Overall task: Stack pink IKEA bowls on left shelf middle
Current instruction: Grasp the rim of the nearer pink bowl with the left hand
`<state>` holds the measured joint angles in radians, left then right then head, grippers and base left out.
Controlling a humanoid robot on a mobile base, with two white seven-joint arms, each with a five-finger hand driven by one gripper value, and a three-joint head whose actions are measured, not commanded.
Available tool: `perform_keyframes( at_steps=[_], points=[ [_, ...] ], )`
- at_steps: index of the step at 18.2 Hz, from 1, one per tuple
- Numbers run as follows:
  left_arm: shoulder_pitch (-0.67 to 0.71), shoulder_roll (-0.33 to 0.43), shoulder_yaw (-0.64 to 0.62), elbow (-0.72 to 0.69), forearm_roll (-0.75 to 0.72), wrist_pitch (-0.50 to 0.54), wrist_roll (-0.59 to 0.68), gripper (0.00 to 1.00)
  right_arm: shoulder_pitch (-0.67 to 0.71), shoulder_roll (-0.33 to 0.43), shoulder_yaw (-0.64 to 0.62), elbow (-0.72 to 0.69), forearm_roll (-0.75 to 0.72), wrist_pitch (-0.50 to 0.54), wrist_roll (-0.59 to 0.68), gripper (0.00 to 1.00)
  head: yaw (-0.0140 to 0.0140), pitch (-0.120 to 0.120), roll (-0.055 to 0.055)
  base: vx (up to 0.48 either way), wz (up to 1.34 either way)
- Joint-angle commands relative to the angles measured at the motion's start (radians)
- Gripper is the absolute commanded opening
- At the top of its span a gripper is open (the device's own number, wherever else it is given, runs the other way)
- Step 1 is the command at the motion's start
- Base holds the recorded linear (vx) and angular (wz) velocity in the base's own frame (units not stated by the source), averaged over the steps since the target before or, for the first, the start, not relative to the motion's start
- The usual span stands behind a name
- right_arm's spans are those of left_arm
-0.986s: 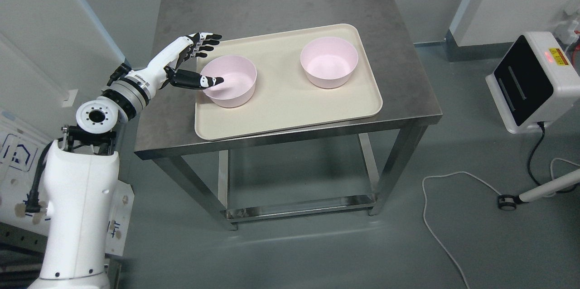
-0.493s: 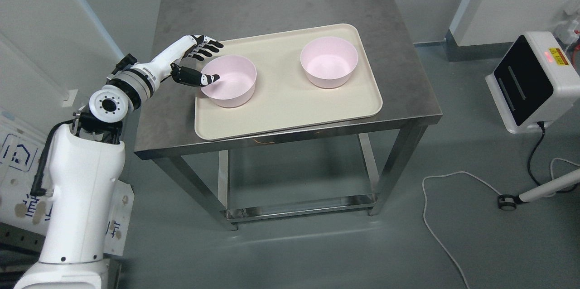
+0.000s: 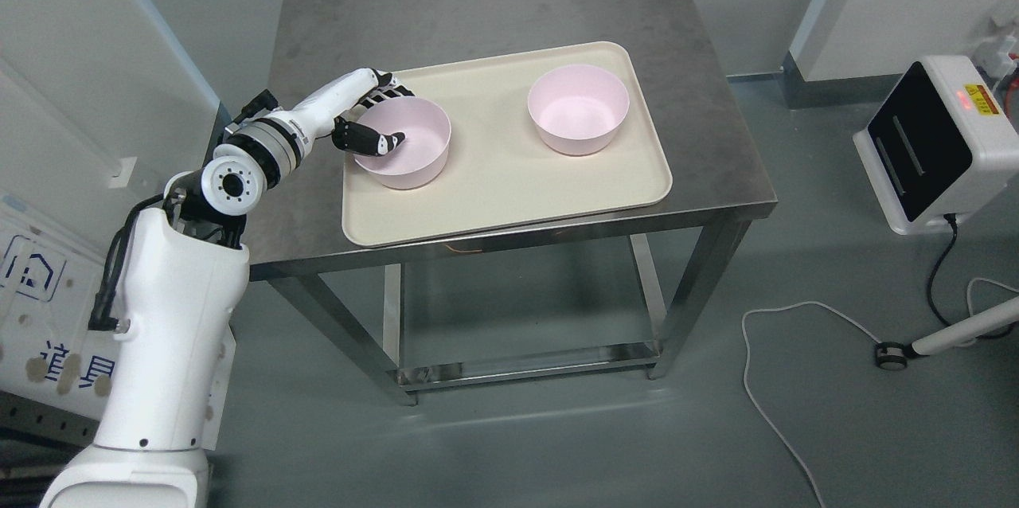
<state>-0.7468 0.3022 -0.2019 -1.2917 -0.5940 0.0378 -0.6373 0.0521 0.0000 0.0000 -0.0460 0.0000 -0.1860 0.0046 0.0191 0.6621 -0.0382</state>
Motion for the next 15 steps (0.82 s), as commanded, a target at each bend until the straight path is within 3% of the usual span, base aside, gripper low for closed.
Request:
perform_keyframes(
  at_steps=[1, 7, 10, 13, 15],
  points=[
    [-0.008, -0.048, -0.025, 0.045, -0.041, -0.064, 0.008, 0.22, 0.0, -0.017, -0.009, 0.0, 0.008, 0.0, 0.0, 1.0, 0.0, 0.0, 0.0, 0.0, 0.0],
    [-0.02, -0.048, 0.004, 0.048, -0.043, -0.121, 0.017, 0.03, 0.0, -0.017, -0.011, 0.0, 0.008, 0.0, 0.0, 1.0, 0.0, 0.0, 0.0, 0.0, 0.0],
    [-0.055, -0.064, 0.022, 0.045, -0.036, -0.138, 0.022, 0.01, 0.0, -0.017, -0.011, 0.0, 0.008, 0.0, 0.0, 1.0, 0.0, 0.0, 0.0, 0.0, 0.0],
    [-0.138, -0.13, 0.025, 0.043, -0.032, -0.128, -0.002, 0.0, 0.0, -0.017, -0.011, 0.0, 0.008, 0.0, 0.0, 1.0, 0.0, 0.0, 0.0, 0.0, 0.0],
    [-0.198, -0.226, 0.018, 0.045, -0.03, -0.127, -0.022, 0.0, 0.0, -0.017, -0.011, 0.0, 0.008, 0.0, 0.0, 1.0, 0.0, 0.0, 0.0, 0.0, 0.0]
  ],
)
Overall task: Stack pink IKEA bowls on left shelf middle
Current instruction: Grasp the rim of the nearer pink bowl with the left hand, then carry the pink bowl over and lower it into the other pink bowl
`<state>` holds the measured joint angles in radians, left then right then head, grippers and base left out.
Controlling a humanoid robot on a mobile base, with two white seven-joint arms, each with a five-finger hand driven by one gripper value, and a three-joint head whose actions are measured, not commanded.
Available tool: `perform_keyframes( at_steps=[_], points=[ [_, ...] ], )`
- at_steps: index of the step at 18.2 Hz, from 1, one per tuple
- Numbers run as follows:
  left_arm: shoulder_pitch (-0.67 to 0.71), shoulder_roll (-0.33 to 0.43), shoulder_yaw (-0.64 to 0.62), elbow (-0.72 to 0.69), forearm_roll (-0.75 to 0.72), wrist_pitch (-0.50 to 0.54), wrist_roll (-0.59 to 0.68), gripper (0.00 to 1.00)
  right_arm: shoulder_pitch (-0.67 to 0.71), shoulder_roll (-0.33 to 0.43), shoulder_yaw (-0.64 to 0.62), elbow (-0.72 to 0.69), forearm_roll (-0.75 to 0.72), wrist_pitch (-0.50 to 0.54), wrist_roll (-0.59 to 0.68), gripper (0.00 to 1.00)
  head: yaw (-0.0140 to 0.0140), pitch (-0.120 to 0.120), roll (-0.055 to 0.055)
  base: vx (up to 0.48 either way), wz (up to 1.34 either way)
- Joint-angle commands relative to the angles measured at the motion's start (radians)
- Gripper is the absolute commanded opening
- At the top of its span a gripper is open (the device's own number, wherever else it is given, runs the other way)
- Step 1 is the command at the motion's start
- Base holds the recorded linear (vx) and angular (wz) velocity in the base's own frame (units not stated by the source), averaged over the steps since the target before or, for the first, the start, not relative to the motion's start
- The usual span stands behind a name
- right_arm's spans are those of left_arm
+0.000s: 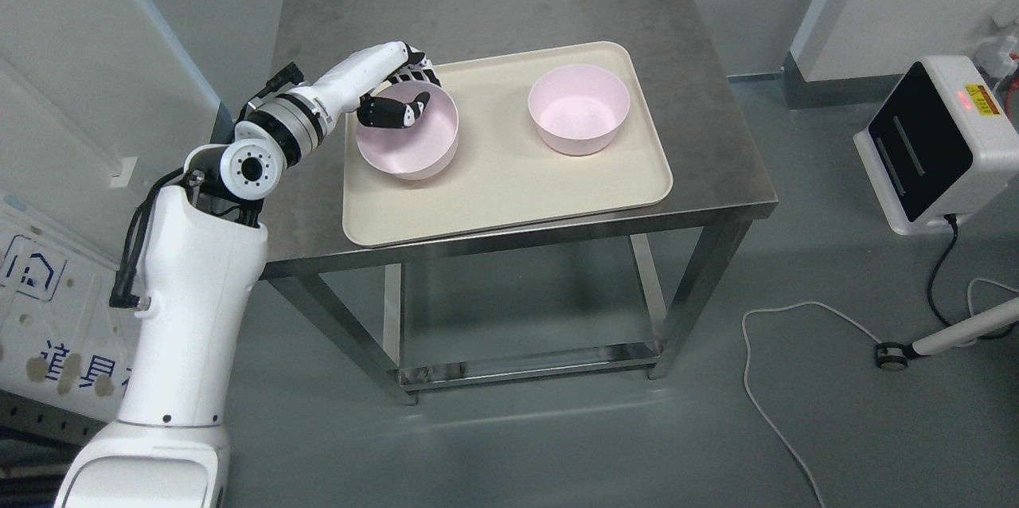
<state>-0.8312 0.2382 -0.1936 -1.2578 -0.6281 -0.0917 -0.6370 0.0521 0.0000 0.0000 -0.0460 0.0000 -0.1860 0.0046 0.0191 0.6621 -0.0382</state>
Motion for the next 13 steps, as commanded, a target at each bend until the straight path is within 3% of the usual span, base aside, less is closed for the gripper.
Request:
perform_keyframes(
  at_steps=[1, 2, 5, 8, 13],
  points=[
    [-0.132, -0.221, 0.003, 0.012, 0.002, 0.006, -0.024, 0.0, 0.0, -0.017, -0.011, 0.0, 0.008, 0.0, 0.0, 1.0, 0.0, 0.0, 0.0, 0.0, 0.0],
    [-0.147, -0.221, -0.012, 0.015, 0.001, 0.007, -0.027, 0.0, 0.0, -0.017, -0.011, 0.0, 0.008, 0.0, 0.0, 1.0, 0.0, 0.0, 0.0, 0.0, 0.0],
    [-0.172, -0.221, -0.221, 0.096, 0.062, 0.006, 0.012, 0.01, 0.0, -0.017, -0.011, 0.0, 0.008, 0.0, 0.0, 1.0, 0.0, 0.0, 0.0, 0.0, 0.0],
    [-0.178, -0.221, -0.37, 0.182, 0.103, -0.005, 0.184, 0.02, 0.0, -0.017, -0.011, 0.0, 0.008, 0.0, 0.0, 1.0, 0.0, 0.0, 0.0, 0.0, 0.0],
    [-0.189, -0.221, -0.444, 0.241, 0.099, -0.008, 0.231, 0.02, 0.0, -0.017, -0.011, 0.0, 0.008, 0.0, 0.0, 1.0, 0.0, 0.0, 0.0, 0.0, 0.0]
  ],
)
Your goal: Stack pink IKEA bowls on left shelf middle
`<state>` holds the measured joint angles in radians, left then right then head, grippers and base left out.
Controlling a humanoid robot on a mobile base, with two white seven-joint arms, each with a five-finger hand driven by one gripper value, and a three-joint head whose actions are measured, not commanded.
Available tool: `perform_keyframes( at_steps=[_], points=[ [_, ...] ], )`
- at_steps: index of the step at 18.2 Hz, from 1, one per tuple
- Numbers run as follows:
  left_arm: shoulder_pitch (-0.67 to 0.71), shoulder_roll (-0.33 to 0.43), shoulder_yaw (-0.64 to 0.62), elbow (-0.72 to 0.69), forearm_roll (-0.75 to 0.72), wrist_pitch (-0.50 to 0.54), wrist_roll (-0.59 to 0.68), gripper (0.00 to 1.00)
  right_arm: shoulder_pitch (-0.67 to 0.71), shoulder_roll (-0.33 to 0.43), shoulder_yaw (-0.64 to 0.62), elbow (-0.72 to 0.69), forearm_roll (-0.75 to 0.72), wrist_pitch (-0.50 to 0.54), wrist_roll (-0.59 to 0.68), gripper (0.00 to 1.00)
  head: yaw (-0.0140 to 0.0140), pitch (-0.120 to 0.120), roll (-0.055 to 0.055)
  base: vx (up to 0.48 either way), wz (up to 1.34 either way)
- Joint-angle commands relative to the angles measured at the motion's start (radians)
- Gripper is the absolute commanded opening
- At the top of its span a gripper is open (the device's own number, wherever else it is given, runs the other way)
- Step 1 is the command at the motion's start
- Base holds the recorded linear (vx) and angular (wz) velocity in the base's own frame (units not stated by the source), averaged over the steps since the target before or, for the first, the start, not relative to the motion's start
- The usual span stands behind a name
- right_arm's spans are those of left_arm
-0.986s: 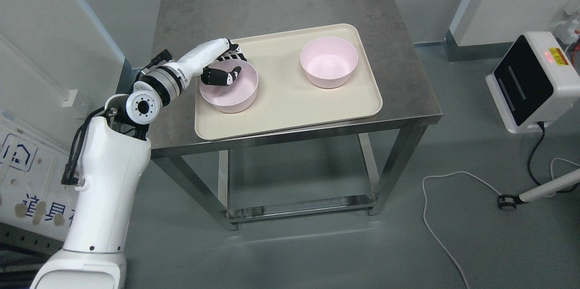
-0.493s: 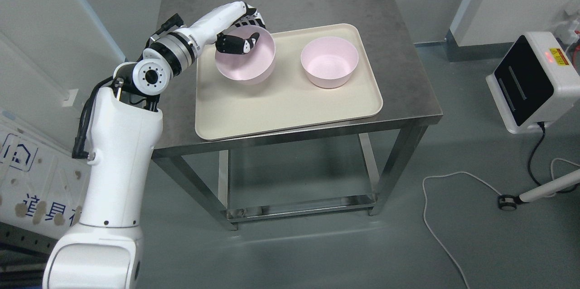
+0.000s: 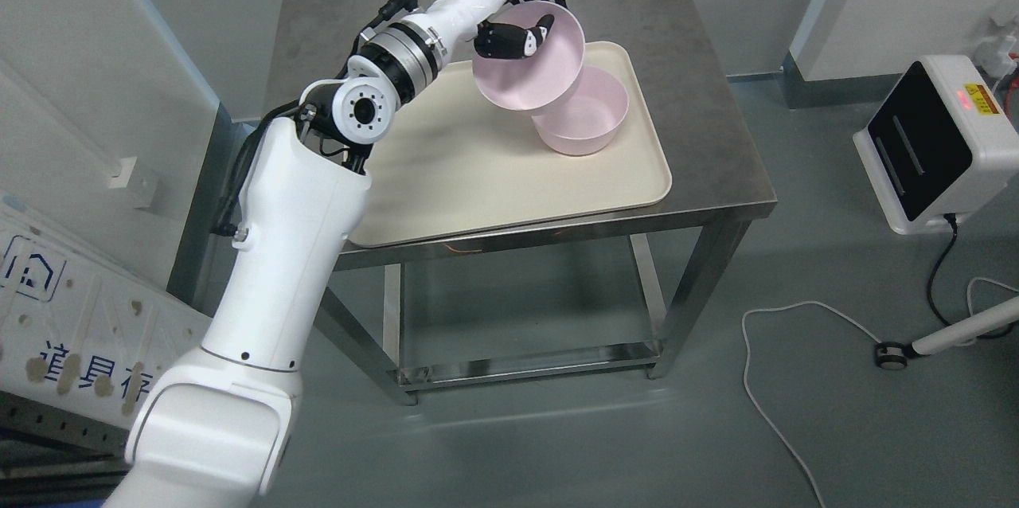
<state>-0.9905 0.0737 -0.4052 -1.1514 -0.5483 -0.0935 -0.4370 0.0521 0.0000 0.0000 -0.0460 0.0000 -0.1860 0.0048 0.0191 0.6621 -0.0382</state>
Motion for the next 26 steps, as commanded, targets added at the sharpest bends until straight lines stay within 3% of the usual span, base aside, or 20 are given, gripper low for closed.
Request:
perform_keyframes(
  at_steps=[1, 9, 13, 15, 17, 19, 22, 24, 26],
  points=[
    [-0.034, -0.056, -0.228, 0.137, 0.018, -0.006, 0.03, 0.02, 0.0, -0.017, -0.011, 0.0, 0.008, 0.0, 0.0, 1.0, 0.0, 0.0, 0.0, 0.0, 0.0],
    [-0.086, -0.056, -0.192, 0.174, 0.013, 0.001, 0.095, 0.04, 0.0, -0.017, -0.011, 0.0, 0.008, 0.0, 0.0, 1.0, 0.0, 0.0, 0.0, 0.0, 0.0],
    [-0.094, -0.056, -0.169, 0.206, -0.044, 0.001, 0.096, 0.1, 0.0, -0.017, -0.011, 0.0, 0.008, 0.0, 0.0, 1.0, 0.0, 0.0, 0.0, 0.0, 0.0],
    [-0.094, -0.056, -0.146, 0.213, -0.074, 0.001, 0.095, 0.2, 0.0, -0.017, -0.009, 0.0, 0.008, 0.0, 0.0, 1.0, 0.0, 0.0, 0.0, 0.0, 0.0],
    [-0.094, -0.056, -0.113, 0.214, -0.082, 0.005, 0.095, 0.41, 0.0, -0.017, -0.011, 0.0, 0.008, 0.0, 0.0, 1.0, 0.0, 0.0, 0.0, 0.0, 0.0],
    [-0.088, -0.056, -0.061, 0.207, -0.081, 0.003, 0.093, 0.53, 0.0, -0.017, -0.011, 0.0, 0.008, 0.0, 0.0, 1.0, 0.0, 0.0, 0.0, 0.0, 0.0],
    [-0.051, -0.056, 0.108, 0.104, -0.05, -0.005, 0.095, 0.71, 0.0, -0.017, -0.011, 0.0, 0.008, 0.0, 0.0, 1.0, 0.0, 0.0, 0.0, 0.0, 0.0],
    [-0.017, -0.056, 0.175, 0.015, 0.08, -0.012, 0.121, 0.81, 0.0, -0.017, -0.011, 0.0, 0.008, 0.0, 0.0, 1.0, 0.0, 0.0, 0.0, 0.0, 0.0],
    [0.07, -0.056, 0.201, -0.147, 0.332, -0.057, 0.13, 0.84, 0.0, -0.017, -0.011, 0.0, 0.008, 0.0, 0.0, 1.0, 0.0, 0.0, 0.0, 0.0, 0.0]
  ],
)
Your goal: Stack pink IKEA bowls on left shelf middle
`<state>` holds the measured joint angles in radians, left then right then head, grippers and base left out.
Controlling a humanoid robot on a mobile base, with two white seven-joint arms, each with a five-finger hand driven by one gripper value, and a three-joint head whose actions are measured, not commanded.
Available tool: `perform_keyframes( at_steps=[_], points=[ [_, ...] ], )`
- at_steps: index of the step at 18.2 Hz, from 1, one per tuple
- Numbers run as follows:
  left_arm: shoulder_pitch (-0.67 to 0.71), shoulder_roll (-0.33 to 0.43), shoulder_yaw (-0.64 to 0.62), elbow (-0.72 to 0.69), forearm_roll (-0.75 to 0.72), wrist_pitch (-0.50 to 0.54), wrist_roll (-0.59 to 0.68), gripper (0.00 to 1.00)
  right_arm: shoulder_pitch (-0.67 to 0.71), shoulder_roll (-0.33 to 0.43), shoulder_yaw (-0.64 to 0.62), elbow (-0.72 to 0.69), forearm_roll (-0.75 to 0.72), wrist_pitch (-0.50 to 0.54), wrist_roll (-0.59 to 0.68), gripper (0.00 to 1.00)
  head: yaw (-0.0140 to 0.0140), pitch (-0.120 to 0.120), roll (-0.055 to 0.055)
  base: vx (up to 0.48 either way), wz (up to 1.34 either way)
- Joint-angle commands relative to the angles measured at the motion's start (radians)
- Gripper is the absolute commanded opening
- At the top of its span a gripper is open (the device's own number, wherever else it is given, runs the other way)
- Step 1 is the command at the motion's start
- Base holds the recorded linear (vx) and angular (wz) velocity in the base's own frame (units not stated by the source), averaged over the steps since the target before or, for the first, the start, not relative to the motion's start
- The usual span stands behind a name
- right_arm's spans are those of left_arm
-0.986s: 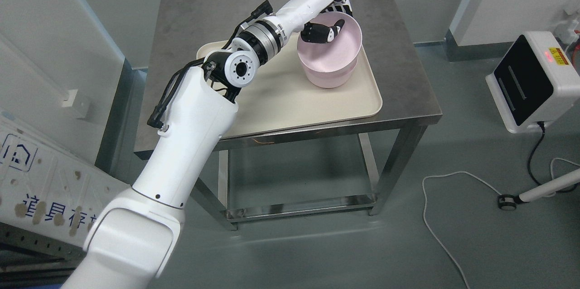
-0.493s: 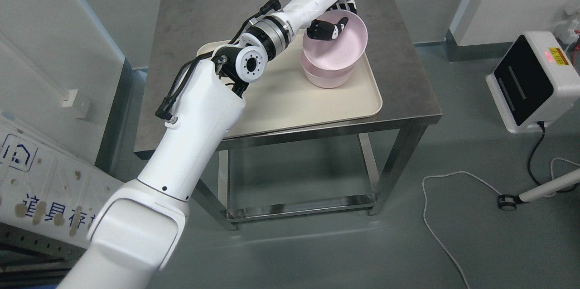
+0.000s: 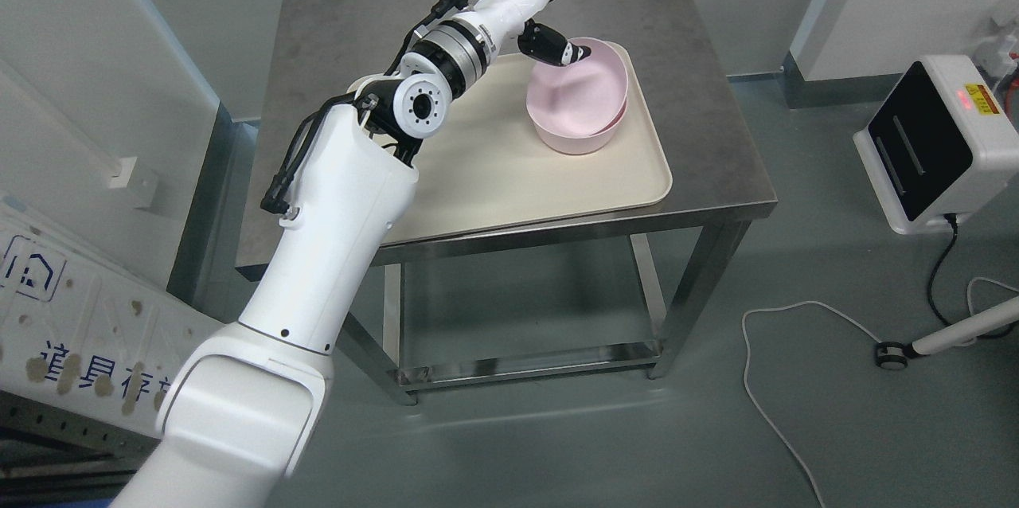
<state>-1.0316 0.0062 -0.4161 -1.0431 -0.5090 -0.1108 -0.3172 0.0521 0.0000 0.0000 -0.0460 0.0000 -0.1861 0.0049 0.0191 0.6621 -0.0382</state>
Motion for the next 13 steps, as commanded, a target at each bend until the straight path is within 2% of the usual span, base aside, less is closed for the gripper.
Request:
perform_keyframes(
  at_steps=[1, 2, 4, 5, 9, 13],
  points=[
    [0.181, 0.011, 0.183, -0.344, 0.335, -0.058, -0.034, 0.84, 0.0, -0.017, -0.011, 0.0, 0.008, 0.0, 0.0, 1.0, 0.0, 0.0, 0.0, 0.0, 0.0],
    [0.246, 0.011, 0.134, -0.398, 0.334, -0.072, -0.107, 0.84, 0.0, -0.017, -0.011, 0.0, 0.008, 0.0, 0.0, 1.0, 0.0, 0.0, 0.0, 0.0, 0.0],
    [0.324, 0.011, 0.09, -0.42, 0.327, -0.124, -0.224, 0.84, 0.0, -0.017, -0.011, 0.0, 0.008, 0.0, 0.0, 1.0, 0.0, 0.0, 0.0, 0.0, 0.0],
    [0.346, 0.011, 0.085, -0.42, 0.293, -0.142, -0.227, 0.84, 0.0, -0.017, -0.011, 0.0, 0.008, 0.0, 0.0, 1.0, 0.0, 0.0, 0.0, 0.0, 0.0],
    [0.358, 0.011, 0.08, -0.413, 0.002, -0.135, -0.229, 0.83, 0.0, -0.017, -0.011, 0.0, 0.008, 0.0, 0.0, 1.0, 0.0, 0.0, 0.0, 0.0, 0.0],
    [0.34, 0.011, 0.062, -0.394, -0.17, -0.034, -0.227, 0.81, 0.0, -0.017, -0.011, 0.0, 0.008, 0.0, 0.0, 1.0, 0.0, 0.0, 0.0, 0.0, 0.0]
  ],
)
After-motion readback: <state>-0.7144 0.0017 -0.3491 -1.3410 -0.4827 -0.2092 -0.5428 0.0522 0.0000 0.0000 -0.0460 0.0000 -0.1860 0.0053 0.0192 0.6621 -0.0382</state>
